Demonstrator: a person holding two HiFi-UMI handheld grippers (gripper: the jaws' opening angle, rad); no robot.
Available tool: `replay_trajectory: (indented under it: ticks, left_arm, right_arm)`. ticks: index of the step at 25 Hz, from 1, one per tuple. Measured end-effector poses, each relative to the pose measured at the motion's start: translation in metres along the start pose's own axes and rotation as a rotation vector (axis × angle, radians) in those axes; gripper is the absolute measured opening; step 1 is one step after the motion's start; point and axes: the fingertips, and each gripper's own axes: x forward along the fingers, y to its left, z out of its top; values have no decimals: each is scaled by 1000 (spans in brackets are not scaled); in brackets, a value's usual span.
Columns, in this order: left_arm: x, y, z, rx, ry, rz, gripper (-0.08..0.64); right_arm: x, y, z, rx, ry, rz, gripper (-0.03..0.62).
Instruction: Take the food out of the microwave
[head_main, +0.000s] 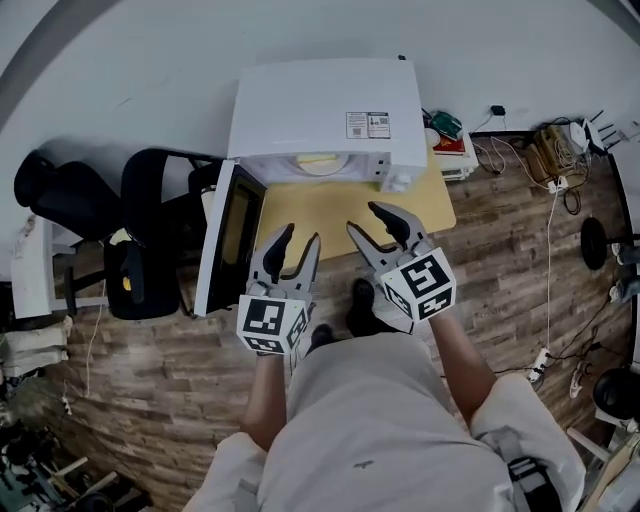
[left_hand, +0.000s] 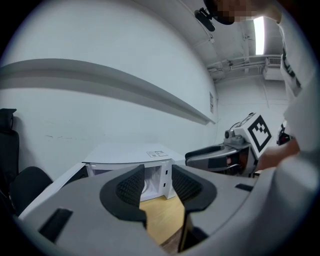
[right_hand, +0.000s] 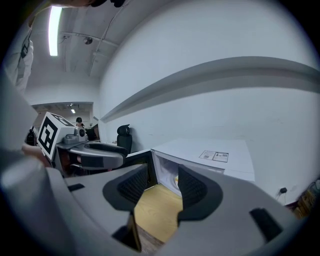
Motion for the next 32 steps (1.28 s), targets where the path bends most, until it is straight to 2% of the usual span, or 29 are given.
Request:
replay_trajectory:
  ticks: [8,17,23,32]
  left_arm:
    - [20,0,-4,-23,7,61,149]
    - [29,11,-11,-31,18,92,150]
    - [36,18,-16,-33,33,80,150]
    - [50,39,-20,-25,56,45,152]
  right_arm:
    - [15,-17,-9,-27,19,72,179]
    - [39,-21,-29,-95,79,106,189]
    - [58,-19,-43,-137,131,108,192]
    - [90,-28,-58,-201,180,61,193]
